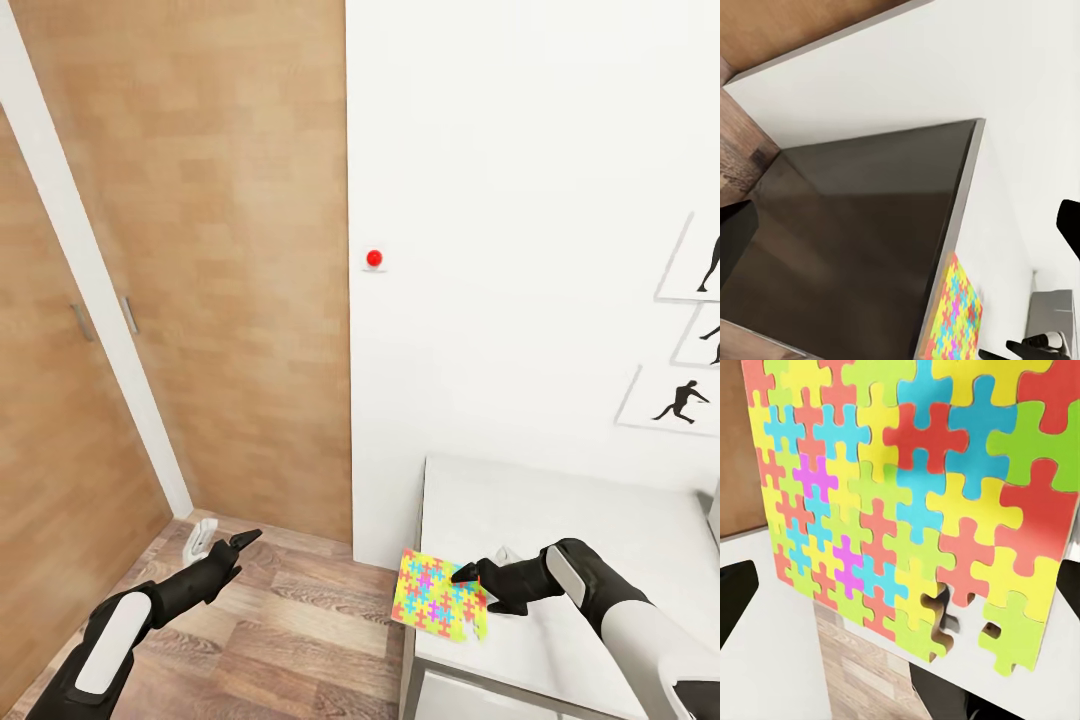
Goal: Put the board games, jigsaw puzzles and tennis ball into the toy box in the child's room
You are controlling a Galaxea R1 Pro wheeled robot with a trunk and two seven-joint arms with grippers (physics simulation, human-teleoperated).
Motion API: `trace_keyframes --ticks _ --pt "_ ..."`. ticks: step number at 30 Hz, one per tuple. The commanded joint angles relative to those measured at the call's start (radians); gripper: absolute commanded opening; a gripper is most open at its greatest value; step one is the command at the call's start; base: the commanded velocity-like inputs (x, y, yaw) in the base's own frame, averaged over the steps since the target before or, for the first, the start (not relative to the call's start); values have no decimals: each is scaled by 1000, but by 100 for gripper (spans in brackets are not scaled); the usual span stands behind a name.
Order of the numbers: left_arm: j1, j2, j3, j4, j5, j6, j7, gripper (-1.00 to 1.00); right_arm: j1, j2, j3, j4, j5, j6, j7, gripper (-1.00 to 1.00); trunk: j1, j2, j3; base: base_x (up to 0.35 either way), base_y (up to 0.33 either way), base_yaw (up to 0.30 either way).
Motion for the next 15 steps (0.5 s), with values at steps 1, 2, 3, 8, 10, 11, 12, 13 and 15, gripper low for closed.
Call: trace_keyframes --ticks 1,2,3,8,10,11,12,13,15 --pt "-1 -1 2 0 0 6 -3 100 -1 -1 2 -1 5 2 7 100 1 -2 -2 0 0 3" --pt "-1 -1 2 0 0 6 -3 100 -1 -1 2 -1 5 2 7 100 1 -2 -2 0 0 3" --pt "-1 -1 2 0 0 6 -3 100 -1 -1 2 -1 5 2 7 100 1 -2 -2 0 0 2" --pt "-1 -1 2 0 0 5 -3 100 -1 -1 4 -1 5 2 7 100 1 -2 -2 0 0 1" --pt "-1 -1 2 0 0 4 -3 100 -1 -1 5 -1 5 1 7 100 1 -2 -2 0 0 29" --pt "-1 -1 2 0 0 4 -3 100 -1 -1 5 -1 5 1 7 100 1 -2 -2 0 0 42" --pt "-2 -1 2 0 0 4 -3 100 -1 -1 5 -1 5 1 7 100 1 -2 -2 0 0 77" --pt "-1 -1 2 0 0 4 -3 100 -1 -1 5 -1 6 1 7 100 1 -2 -2 0 0 106" --pt "-1 -1 2 0 0 4 -4 100 -1 -1 4 -1 5 0 7 100 1 -2 -2 0 0 136"
